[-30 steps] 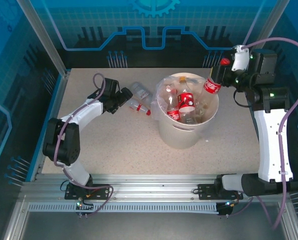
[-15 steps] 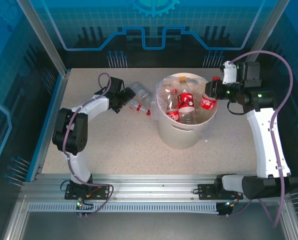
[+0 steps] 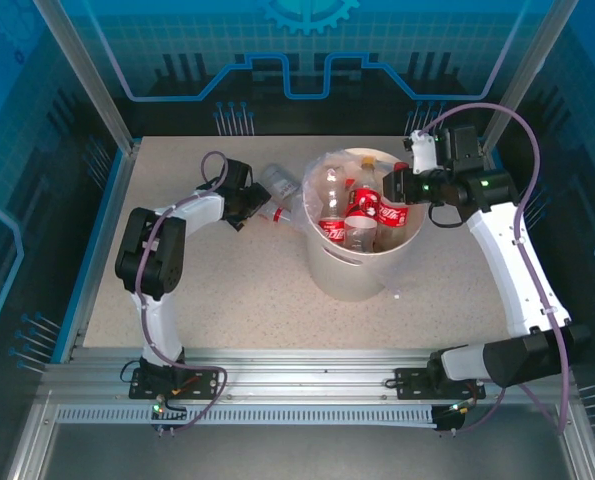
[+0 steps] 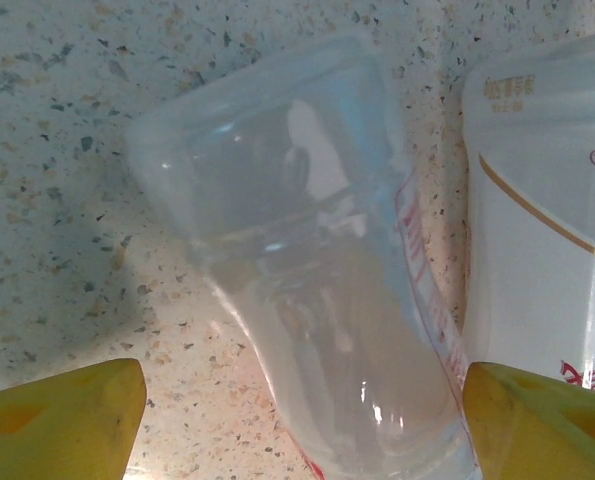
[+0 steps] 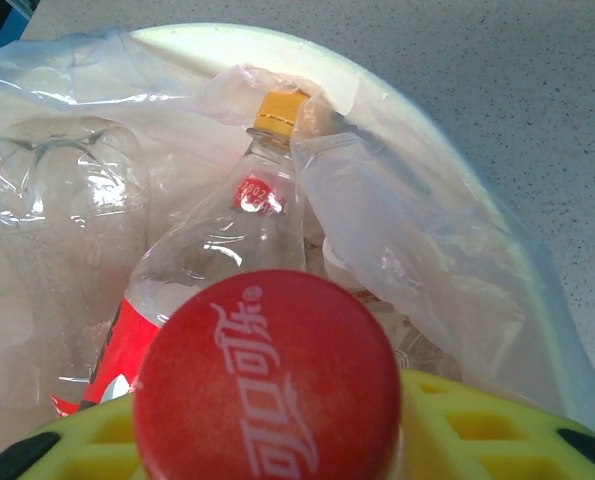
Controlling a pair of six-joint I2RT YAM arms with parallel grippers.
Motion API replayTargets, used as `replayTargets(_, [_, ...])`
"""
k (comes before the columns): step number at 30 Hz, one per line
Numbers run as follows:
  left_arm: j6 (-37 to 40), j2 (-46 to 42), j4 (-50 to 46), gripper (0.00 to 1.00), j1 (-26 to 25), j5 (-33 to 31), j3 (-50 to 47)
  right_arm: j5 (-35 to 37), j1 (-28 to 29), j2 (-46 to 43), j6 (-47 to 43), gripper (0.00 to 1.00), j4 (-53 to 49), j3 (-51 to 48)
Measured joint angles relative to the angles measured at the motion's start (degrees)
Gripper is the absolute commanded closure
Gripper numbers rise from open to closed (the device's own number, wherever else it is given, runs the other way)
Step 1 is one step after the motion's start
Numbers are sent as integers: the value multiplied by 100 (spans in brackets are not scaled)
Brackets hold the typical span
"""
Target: Put the plastic bottles in the bin
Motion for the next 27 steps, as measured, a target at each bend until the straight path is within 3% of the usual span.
replayTargets(4, [-2, 7, 22, 22, -4, -15, 2, 55, 20, 33, -48, 33, -155, 328])
replayTargets(8, [-2, 61, 83, 25, -4, -17, 31, 216, 17, 24, -129, 32, -328, 809])
replayTargets(12, [-2, 70, 83, 29, -4, -26, 31, 323, 17, -37, -160, 39, -393, 1029])
replayTargets(20, [-2, 70, 125, 37, -4, -76, 11, 291, 39, -175, 28, 66, -426, 588])
replayTargets(27, [-4, 66, 267, 40, -9, -101, -76, 319, 33, -616, 291, 70, 372, -323])
